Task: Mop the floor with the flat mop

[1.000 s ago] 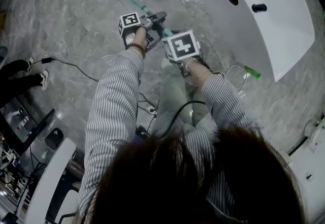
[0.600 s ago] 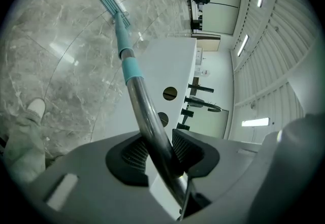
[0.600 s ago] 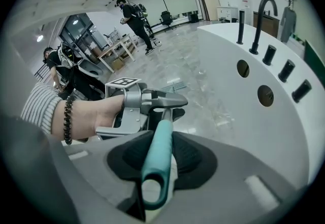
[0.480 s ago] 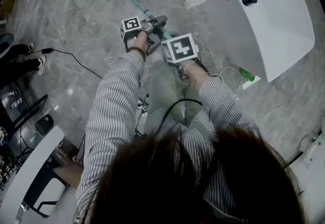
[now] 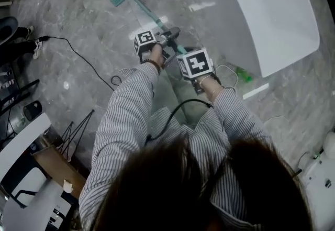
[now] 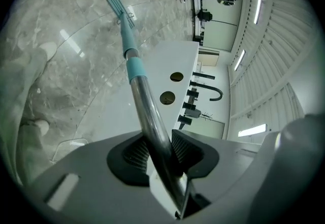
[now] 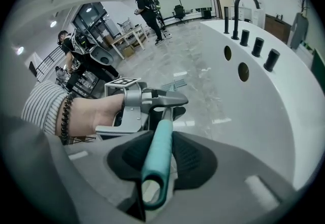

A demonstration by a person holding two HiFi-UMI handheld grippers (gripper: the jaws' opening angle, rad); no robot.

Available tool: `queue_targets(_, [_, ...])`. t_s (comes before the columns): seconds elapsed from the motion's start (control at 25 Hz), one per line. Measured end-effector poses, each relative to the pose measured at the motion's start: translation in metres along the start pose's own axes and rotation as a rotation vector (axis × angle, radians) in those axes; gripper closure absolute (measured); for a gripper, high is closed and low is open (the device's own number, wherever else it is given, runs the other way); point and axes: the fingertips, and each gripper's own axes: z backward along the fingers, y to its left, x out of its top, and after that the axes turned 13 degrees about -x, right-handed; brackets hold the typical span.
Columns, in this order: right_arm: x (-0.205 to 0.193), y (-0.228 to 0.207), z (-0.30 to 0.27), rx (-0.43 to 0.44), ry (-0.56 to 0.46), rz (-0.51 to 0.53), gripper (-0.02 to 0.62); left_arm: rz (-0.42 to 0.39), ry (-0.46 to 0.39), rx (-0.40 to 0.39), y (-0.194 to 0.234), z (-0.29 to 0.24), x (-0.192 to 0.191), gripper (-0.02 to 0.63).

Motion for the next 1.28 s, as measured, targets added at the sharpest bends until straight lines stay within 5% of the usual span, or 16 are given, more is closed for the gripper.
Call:
queue_targets(0.36, [-0.130,-0.037,0.068,0.055,-0.018,-0.039,0.482,0.064,-0.047,-0.015,0.034,0.006,-0.149,0.502])
queue_targets(0.64, [-0.214,-0.064,0.145,0.040,0.018,-0.052,0.482,0.135,0.131,0.064,0.039,0.011,-0.277,0.502])
queue_targets(0.88, [-0.261,-0.084,0.214,0.042,0.083,-0.083,0.482,0.228,0.207,0.036,0.021,0.011,-0.370,0.500])
queue_targets(1.28, [-0.277,-0.084,0.239,0.025,0.105,-0.082,0.482,0.267,0.303,-0.006,0.010,0.018,-0.407,0.489])
